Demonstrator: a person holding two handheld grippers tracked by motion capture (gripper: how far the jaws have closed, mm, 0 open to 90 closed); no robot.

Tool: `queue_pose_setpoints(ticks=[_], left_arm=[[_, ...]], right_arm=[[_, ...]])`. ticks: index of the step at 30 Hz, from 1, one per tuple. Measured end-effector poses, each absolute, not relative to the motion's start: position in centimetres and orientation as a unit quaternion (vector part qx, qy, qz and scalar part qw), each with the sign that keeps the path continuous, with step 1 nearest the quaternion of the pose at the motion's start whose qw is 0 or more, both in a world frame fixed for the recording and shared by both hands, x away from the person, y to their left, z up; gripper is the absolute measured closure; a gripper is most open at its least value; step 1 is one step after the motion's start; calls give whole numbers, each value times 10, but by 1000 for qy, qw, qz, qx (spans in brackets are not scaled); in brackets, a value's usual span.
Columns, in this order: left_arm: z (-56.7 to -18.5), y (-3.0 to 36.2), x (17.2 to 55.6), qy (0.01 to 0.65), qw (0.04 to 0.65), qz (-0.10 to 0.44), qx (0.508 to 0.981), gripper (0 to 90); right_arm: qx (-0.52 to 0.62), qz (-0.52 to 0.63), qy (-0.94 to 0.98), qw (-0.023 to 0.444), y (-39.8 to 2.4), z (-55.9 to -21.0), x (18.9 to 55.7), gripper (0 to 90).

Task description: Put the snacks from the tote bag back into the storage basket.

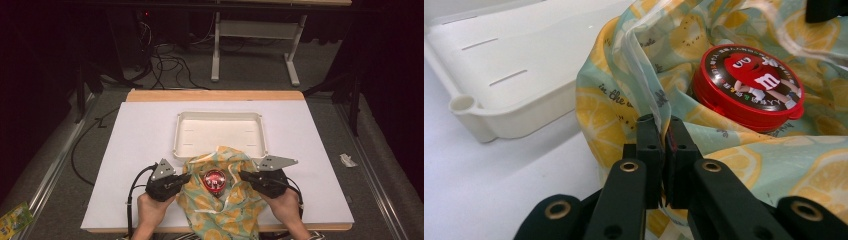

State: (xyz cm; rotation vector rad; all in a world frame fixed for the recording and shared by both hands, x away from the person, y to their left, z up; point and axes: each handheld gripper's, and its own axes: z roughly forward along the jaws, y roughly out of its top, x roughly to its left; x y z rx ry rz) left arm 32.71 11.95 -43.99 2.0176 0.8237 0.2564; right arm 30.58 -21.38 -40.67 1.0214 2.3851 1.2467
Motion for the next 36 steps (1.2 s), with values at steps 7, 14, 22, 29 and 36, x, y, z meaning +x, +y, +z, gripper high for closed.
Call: queue_pose_setpoints(ticks=[7, 14, 22, 29, 36], left_arm=[[-442, 122, 326, 339, 454, 104, 817, 879], [-445, 125, 324, 345, 452, 100, 816, 879], [-447, 123, 324, 343, 448, 95, 820, 878], [-447, 122, 323, 342, 449, 92, 820, 875], [-444, 121, 322, 337, 450, 94, 822, 876]], right_arm=[[389, 424, 805, 143, -249, -415, 298, 900], [420, 407, 798, 150, -272, -433, 284, 900], [442, 393, 794, 139, -284, -455, 275, 900], [440, 396, 794, 136, -281, -456, 275, 848], [421, 422, 786, 167, -275, -431, 272, 729]])
